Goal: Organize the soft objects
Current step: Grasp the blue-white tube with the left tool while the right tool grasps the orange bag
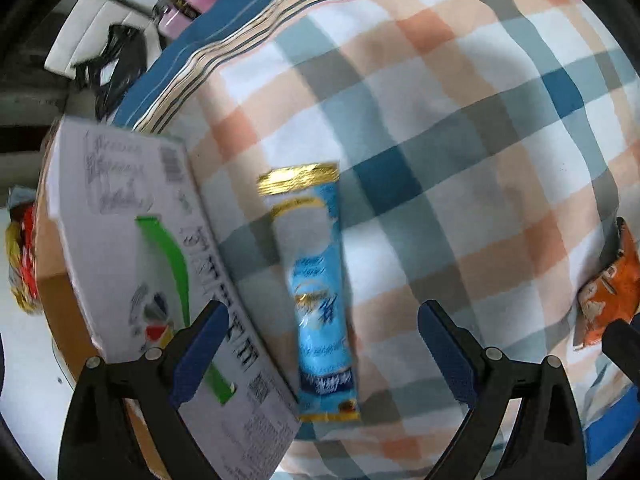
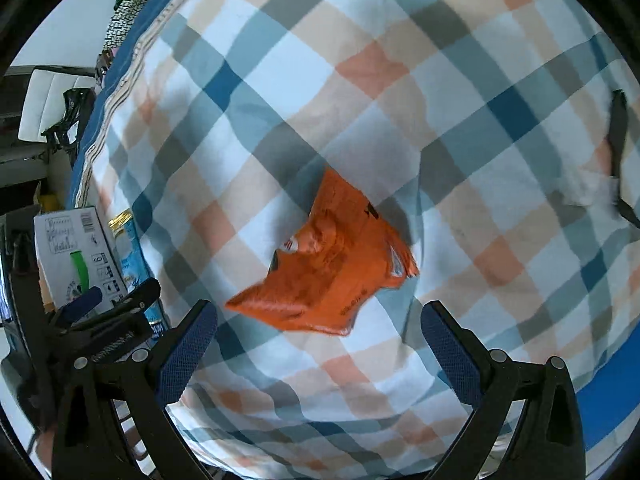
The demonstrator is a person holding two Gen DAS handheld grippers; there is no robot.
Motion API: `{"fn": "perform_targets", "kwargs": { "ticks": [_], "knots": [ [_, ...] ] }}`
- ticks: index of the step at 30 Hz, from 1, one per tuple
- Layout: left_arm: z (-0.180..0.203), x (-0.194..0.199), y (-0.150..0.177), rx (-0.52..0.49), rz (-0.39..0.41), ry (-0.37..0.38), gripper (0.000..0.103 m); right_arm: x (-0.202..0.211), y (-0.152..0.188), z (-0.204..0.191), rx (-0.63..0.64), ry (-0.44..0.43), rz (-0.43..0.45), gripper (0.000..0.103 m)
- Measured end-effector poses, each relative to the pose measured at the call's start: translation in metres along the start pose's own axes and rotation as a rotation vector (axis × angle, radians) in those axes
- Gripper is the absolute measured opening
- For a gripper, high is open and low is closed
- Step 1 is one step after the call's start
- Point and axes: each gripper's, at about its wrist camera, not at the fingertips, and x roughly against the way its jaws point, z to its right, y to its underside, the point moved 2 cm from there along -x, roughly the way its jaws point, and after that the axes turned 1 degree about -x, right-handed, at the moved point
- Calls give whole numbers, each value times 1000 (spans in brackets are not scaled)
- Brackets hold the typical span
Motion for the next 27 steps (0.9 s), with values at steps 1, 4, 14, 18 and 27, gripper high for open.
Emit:
{"fn": "perform_targets", "kwargs": {
  "ticks": [1,4,14,18,27],
  "knots": [
    [2,-2,-1,0,-3,-18,97,-3,-2,0,-3,-3,-5,103],
    [10,-9,-5,-20,-12,5,97,-13,-7,-1,-13,-10,-28,102],
    [11,-32,-9,22,-62,122,62,-25,-16,-5,-16,-13,-59,100],
    [14,-28,-9,40,-64,171,29,-32,-16,-8,-19,-5,-76,68],
    [8,-27,-1,76,-49,213,18,-37,-12,-5,-36,-5,-105,56]
  ]
}}
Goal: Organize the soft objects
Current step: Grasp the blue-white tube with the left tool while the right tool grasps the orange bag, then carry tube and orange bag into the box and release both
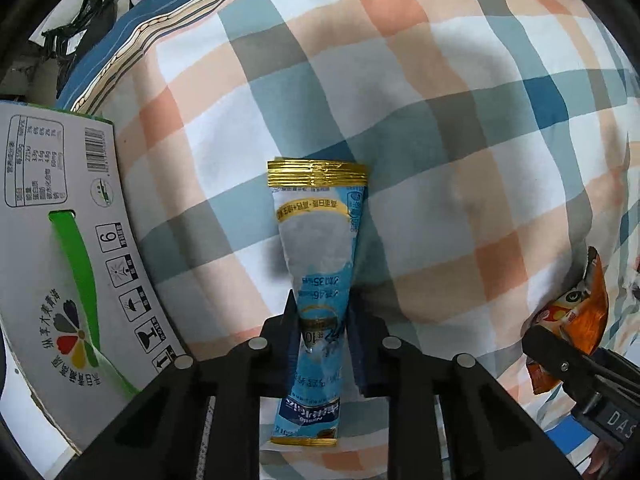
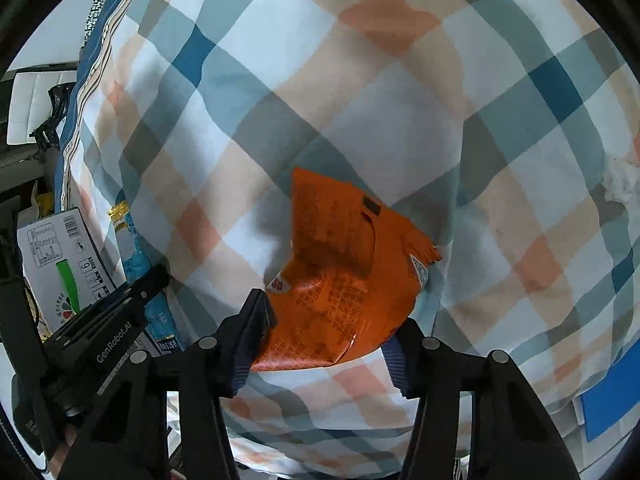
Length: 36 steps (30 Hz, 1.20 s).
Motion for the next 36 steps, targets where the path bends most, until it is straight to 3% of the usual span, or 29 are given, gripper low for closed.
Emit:
{"fn": "perform_targets", "kwargs": {
  "ticks": [16,20,29,36],
  "knots": [
    [-6,27,8,18,50,20,14,21,10,-10,70,25,51,46],
    [-17,58,24,23,115,88,13,49,25,-25,136,8,103,46],
    [-64,162,96,67,334,213,13,112,81,-83,338,-42,196,46],
    [-121,224,149,132,459,192,13,136,138,-146,503,-65,223,46]
  ]
}}
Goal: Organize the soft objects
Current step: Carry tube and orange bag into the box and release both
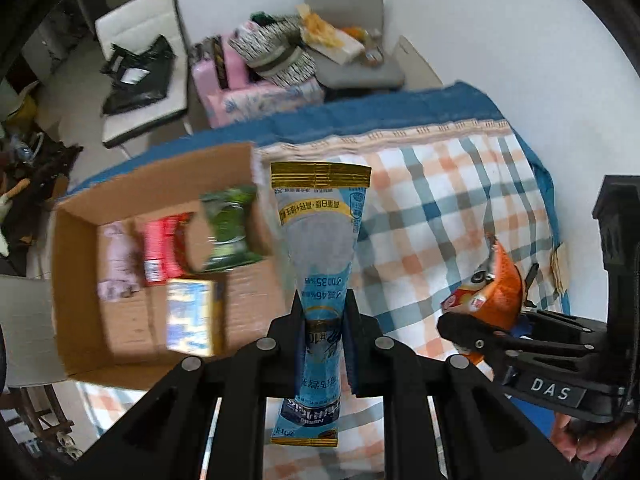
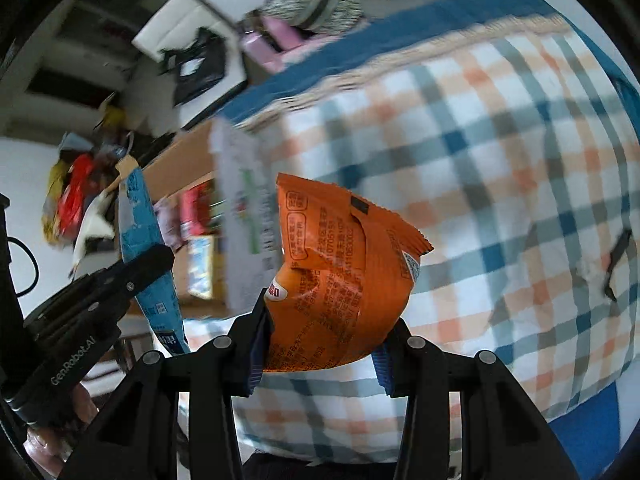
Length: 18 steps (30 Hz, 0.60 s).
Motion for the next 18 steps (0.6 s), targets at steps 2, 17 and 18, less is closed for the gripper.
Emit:
{"fn": "perform_targets", "kwargs": {
  "ticks": [2,17,18],
  "knots": [
    [-15,15,5,14,23,-20,13,1,5,-29,52,-13,0,46],
    [-158,40,31,170,50,-81,13,-42,21,-184,247,-3,-42,46],
    [-168,34,30,182,37,-83,13,-47,21,-189,250,6,-46,46]
  ]
}}
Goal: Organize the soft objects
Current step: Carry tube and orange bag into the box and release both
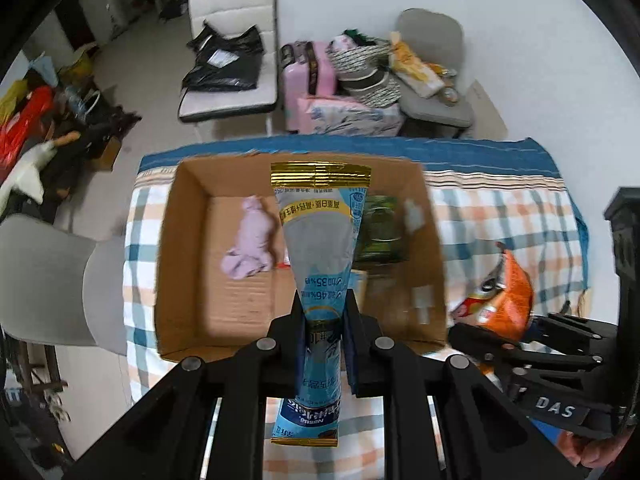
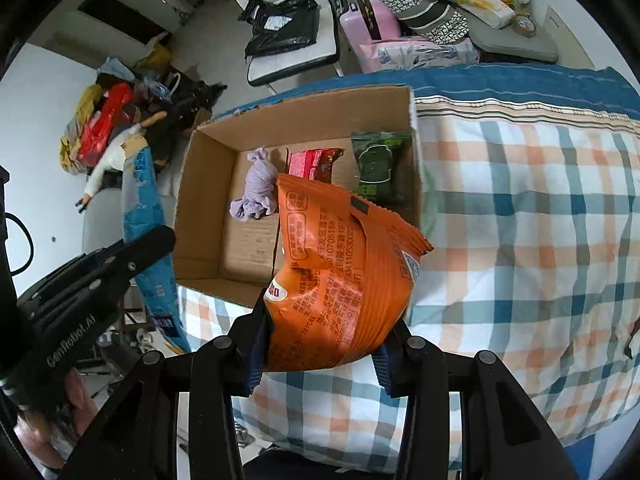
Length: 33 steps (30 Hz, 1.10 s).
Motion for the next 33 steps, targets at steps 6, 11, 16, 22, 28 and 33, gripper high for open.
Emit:
{"fn": "perform_targets", "kwargs": {
  "ticks": [6,11,16,22,28,33],
  "knots": [
    [-36,-46,-11,38,-90,22,13,-39,-18,-7,-7,82,-46,46],
    [-54,-87,-17,55,-175,30,13,-75,-33,3,-23,152,-99,46],
    [-63,-115,-18,67,-235,37,13,-99,-37,9,-24,196,-142,46],
    [-65,-127,-18,55,-259,15,16,-114,-40,17,-39,226,-181,47],
    [-69,-130,-13,84,-299,-27,28,-117,-38,17,-36,243,-199,68],
    [-70,-118,-8,89,-281,-40,34,-109,-36,11,-13,248,-186,90]
  ]
}}
